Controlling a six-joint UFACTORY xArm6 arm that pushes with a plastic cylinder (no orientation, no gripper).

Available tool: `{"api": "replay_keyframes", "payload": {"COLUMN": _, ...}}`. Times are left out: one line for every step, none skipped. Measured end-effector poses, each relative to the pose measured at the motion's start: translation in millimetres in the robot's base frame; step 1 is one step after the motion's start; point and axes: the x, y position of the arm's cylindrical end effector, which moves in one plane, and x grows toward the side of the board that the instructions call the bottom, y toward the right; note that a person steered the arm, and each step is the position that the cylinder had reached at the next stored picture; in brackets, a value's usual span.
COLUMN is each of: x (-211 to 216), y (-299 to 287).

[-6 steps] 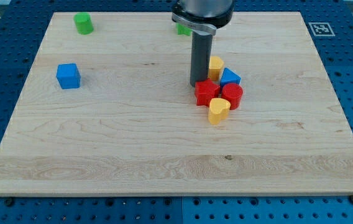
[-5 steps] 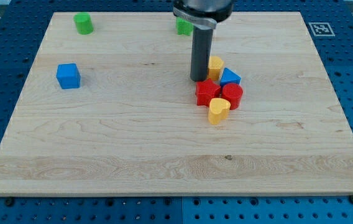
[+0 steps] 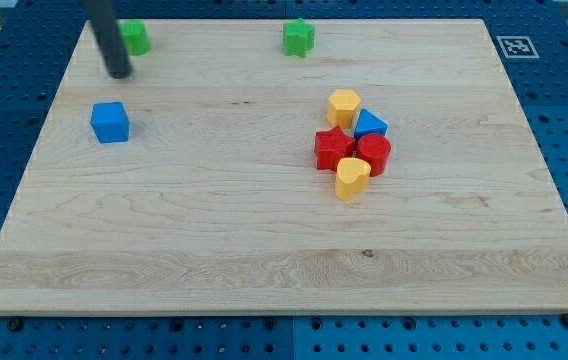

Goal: Push the blue cube towards the yellow hexagon

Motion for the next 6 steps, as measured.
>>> {"api": "replay_keyframes", "payload": {"x": 14, "y": -52}}
{"api": "replay_keyframes", "payload": {"x": 35, "y": -52}}
{"api": "replay_keyframes", "payload": {"x": 97, "y": -42}}
{"api": "replay_keyframes", "payload": {"x": 109, "y": -41}}
{"api": "replay_keyframes", "payload": {"x": 109, "y": -36}}
{"api": "replay_keyframes", "payload": {"x": 109, "y": -2}}
